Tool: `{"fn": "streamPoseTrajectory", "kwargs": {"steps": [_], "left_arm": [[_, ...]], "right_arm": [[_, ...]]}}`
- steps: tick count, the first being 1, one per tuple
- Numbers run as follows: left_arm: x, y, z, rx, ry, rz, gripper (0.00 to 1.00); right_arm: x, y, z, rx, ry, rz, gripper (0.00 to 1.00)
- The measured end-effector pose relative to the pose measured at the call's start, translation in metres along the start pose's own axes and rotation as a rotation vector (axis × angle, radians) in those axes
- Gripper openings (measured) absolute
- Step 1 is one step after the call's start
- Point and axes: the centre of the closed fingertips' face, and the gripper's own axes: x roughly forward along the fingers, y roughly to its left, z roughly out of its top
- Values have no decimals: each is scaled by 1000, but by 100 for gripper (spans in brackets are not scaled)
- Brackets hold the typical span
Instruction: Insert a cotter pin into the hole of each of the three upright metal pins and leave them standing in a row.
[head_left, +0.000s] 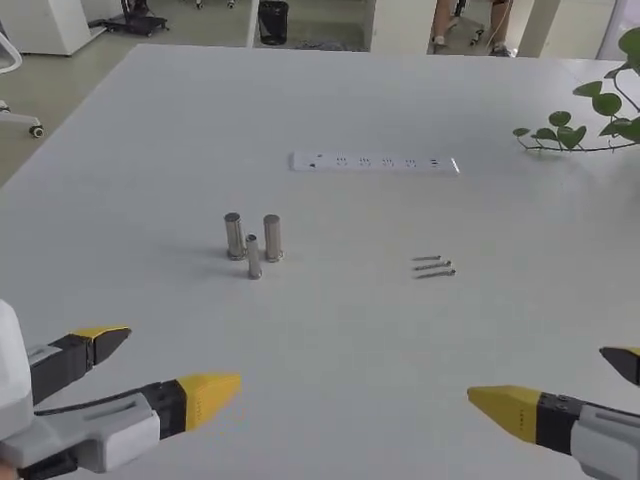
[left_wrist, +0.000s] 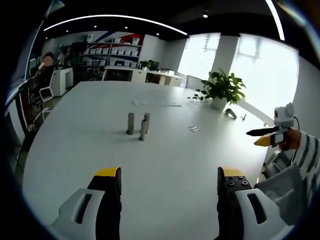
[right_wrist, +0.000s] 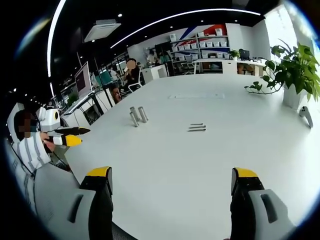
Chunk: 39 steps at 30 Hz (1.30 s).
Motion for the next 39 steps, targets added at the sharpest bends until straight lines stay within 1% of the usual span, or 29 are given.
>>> {"fn": "streamPoseTrajectory", "kwargs": {"steps": [10,14,17,18,20,21,24,27,33,38,39], "left_arm": [[8,3,6,15,0,-10,70],[12,6,8,23,4,-14,69],[15,8,12,30,0,-18,66],[17,9,15,28,-3,-21,65],[19,10,22,7,-29,-33,65],[20,11,24,6,-34,-34,63],[24,14,33,26,-43,-31,59],[27,18,39,46,-41,-28,58],[38,26,52,88,-38,-31,54],[49,31,58,116,-28,-34,50],[52,33,58,122,-16,-34,49]], "right_arm": [[1,-3,-3,-9,11,-13,97],[1,-2,-5,-15,21,-10,97],[1,-1,-4,-15,19,-11,97],[1,-1,-4,-15,20,-10,97],[1,-2,-4,-16,23,-10,97],[1,-2,-4,-17,23,-10,97],[1,-3,-3,-14,25,-11,97],[1,-3,-3,-14,26,-13,97],[2,-3,-4,-10,34,-12,97],[3,-4,-6,-6,42,-11,97],[3,-4,-6,-9,43,-9,97]]}}
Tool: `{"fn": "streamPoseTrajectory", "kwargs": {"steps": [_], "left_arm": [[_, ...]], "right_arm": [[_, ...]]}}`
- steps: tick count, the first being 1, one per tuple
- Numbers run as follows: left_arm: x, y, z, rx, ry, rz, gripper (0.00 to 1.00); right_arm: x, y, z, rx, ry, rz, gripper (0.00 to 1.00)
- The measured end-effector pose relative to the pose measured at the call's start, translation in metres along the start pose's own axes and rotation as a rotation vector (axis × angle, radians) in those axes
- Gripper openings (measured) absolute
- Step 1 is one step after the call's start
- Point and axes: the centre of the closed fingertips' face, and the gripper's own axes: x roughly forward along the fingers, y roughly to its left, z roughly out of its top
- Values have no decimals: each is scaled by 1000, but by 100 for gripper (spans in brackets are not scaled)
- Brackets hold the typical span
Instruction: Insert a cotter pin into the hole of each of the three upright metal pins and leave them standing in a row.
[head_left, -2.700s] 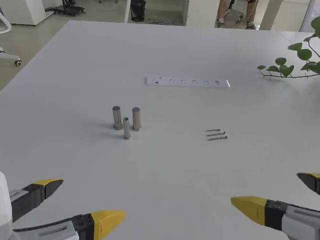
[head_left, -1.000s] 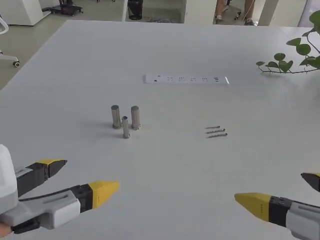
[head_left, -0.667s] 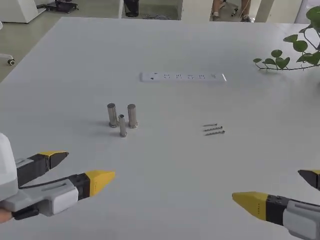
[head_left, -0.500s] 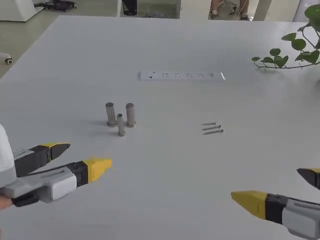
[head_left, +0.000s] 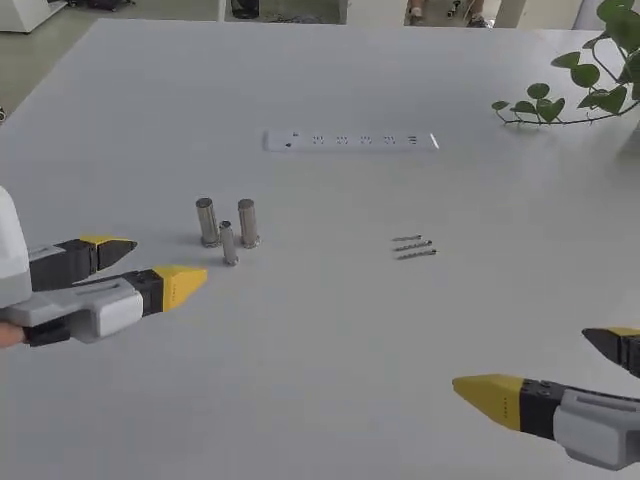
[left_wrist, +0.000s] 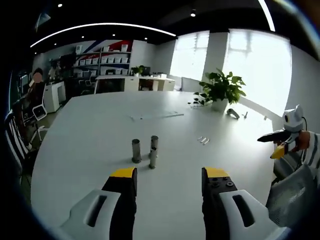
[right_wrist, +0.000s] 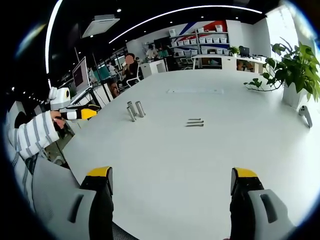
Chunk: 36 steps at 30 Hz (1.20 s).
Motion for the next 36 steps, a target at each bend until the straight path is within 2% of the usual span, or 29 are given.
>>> {"fn": "streamPoseTrajectory", "kwargs": {"steps": [3,8,17,20,23,26,31,36], "left_arm": [[6,5,0,9,18,13,45],[18,10,4,4,17,9,37],[41,16,5,41,52,-8,33],[49,17,3,50,63,-13,33],[55,17,-3,73,98,-20,32],[61,16,-4,92,109,-24,32],[72,16,-7,89,120,-28,31],[79,20,-13,106,146,-15,30]], "right_arm": [[0,0,1,-13,-3,1,97],[0,-2,0,-12,8,-4,97],[-2,-5,2,-18,16,-12,97],[-3,-6,2,-20,20,-16,96],[-4,-6,2,-14,18,-20,96],[-4,-7,0,-6,18,-23,96],[-6,-6,-3,-9,30,-25,96],[-8,-6,0,-3,10,-26,97]]}}
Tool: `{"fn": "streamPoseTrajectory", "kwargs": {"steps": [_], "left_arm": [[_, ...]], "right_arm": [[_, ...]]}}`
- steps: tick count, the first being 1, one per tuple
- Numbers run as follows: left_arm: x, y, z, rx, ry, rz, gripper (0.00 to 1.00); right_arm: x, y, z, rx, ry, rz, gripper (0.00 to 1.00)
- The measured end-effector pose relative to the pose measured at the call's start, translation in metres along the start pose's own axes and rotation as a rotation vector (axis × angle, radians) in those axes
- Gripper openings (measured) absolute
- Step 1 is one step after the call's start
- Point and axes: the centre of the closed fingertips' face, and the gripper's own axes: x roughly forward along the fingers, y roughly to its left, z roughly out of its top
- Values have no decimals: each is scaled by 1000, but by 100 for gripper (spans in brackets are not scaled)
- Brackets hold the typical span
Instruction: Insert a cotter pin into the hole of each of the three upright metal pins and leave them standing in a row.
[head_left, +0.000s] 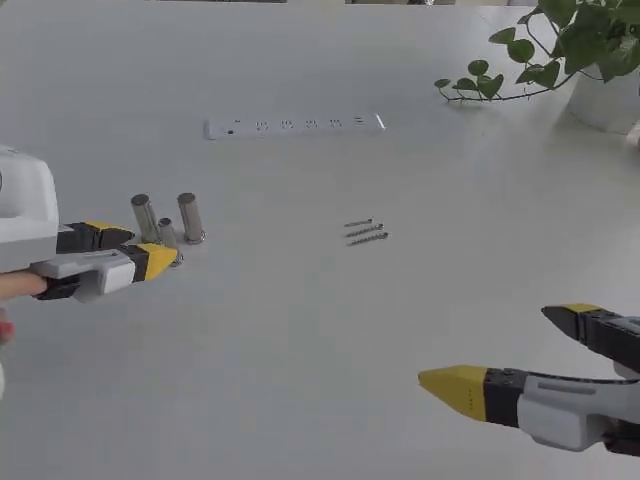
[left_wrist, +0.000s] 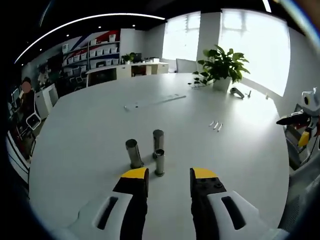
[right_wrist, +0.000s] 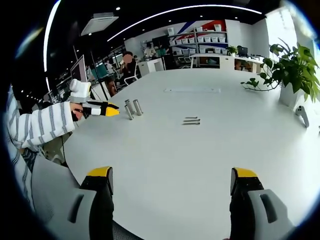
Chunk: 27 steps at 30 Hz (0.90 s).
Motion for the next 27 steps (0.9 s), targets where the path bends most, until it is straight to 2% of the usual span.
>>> {"fn": "streamPoseTrajectory", "kwargs": {"steps": [9,13,27], "left_arm": [[8,2,-1,0,7,6,23],[13,5,-3,18,23,13,26],[28,8,-8,41,50,2,20]], "right_arm": [[0,-1,-3,-4,13,-11,96],[1,-1,-6,-3,21,-14,96],[2,-3,-8,7,36,-29,97]]}}
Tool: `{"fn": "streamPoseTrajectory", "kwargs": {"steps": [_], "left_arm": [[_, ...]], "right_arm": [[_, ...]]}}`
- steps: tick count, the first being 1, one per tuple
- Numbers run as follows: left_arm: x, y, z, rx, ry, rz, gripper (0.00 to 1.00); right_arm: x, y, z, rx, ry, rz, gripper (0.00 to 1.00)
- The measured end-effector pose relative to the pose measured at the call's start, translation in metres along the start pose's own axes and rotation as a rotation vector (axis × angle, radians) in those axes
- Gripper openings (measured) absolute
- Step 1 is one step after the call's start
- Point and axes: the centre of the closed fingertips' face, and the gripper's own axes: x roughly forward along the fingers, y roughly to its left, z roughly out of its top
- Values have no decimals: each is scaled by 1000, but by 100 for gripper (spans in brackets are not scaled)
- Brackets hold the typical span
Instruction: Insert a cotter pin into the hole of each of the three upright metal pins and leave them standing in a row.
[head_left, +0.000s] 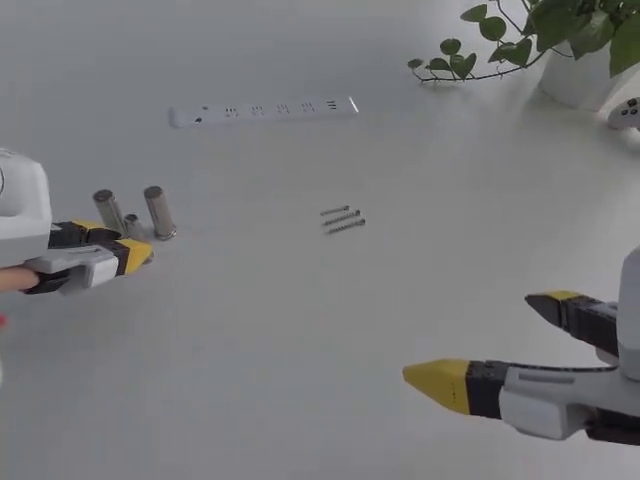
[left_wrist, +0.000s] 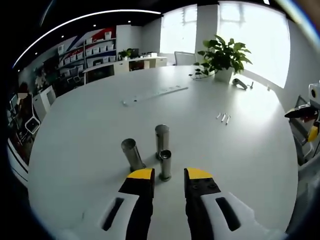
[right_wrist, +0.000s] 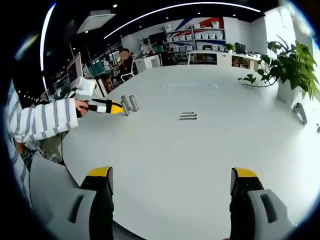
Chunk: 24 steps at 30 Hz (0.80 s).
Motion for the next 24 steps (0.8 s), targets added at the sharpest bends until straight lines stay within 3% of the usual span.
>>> {"fn": "streamPoseTrajectory", "kwargs": {"steps": [6,16,24], "left_arm": [[4,1,0,22,3,4,14],[13,8,-1,16,6,13,14],[16,8,-2,13,3,5,6]], "right_arm": [[1,1,-2,2,8,0,97],[2,0,-4,6,13,-4,97],[2,-1,-5,11,12,-9,96]]}}
